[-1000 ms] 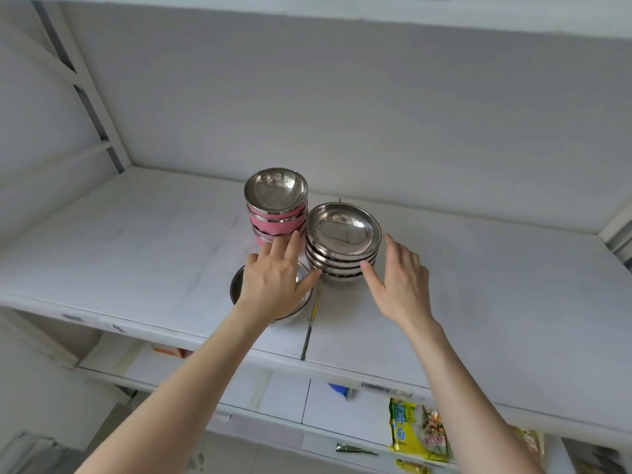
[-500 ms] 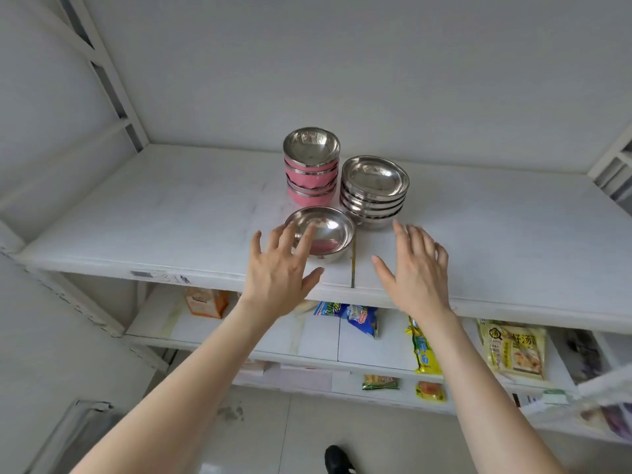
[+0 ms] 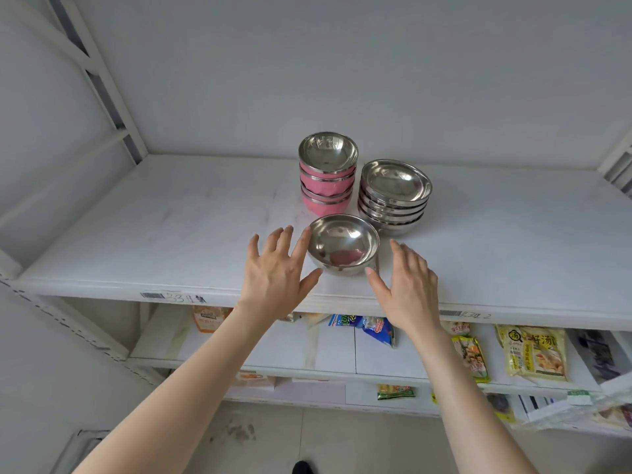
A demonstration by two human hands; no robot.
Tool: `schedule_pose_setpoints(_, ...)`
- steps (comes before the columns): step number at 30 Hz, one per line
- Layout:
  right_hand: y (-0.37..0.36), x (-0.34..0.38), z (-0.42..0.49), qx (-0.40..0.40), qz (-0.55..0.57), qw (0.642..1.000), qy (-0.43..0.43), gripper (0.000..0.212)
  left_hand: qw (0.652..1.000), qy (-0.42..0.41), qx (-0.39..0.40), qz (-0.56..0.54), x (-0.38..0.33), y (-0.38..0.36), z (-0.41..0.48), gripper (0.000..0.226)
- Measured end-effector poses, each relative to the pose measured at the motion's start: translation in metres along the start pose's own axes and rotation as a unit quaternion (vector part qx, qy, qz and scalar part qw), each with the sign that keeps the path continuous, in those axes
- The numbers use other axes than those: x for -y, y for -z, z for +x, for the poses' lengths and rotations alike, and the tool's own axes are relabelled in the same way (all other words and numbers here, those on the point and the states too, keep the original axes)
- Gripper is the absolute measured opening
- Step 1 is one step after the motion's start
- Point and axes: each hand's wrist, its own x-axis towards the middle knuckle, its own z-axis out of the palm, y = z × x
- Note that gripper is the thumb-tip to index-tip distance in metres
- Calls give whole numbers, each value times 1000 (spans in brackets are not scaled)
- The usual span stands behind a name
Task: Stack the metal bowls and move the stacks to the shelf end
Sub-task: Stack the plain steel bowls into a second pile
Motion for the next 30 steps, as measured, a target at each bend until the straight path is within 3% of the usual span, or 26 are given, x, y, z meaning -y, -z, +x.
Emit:
schedule_pose_setpoints(5,-23,2,30,16,75,997,-32,72,999,-1,36,-28,11,-31,37,74)
schedule_pose_setpoints(9,-40,0,47,58,176,980,-76,73,985,33,91,-146,15,-55,50,78)
schedule_pose_setpoints(13,-48,4,54,72,265,955,-116,70,912,88,180,-357,18,-67,56,83)
schedule_pose_setpoints(16,-52,11,55,76,283,948,-126,70,865,80,193,-456,19,-73,55,72)
schedule_pose_setpoints(24,-56,28,50,73,283,947,-136,70,844,82,173,-501,31,-72,45,70)
schedule_pose_setpoints(30,-51,34,39,61,288,947,-131,72,847,58,170,-500,36,-66,37,76)
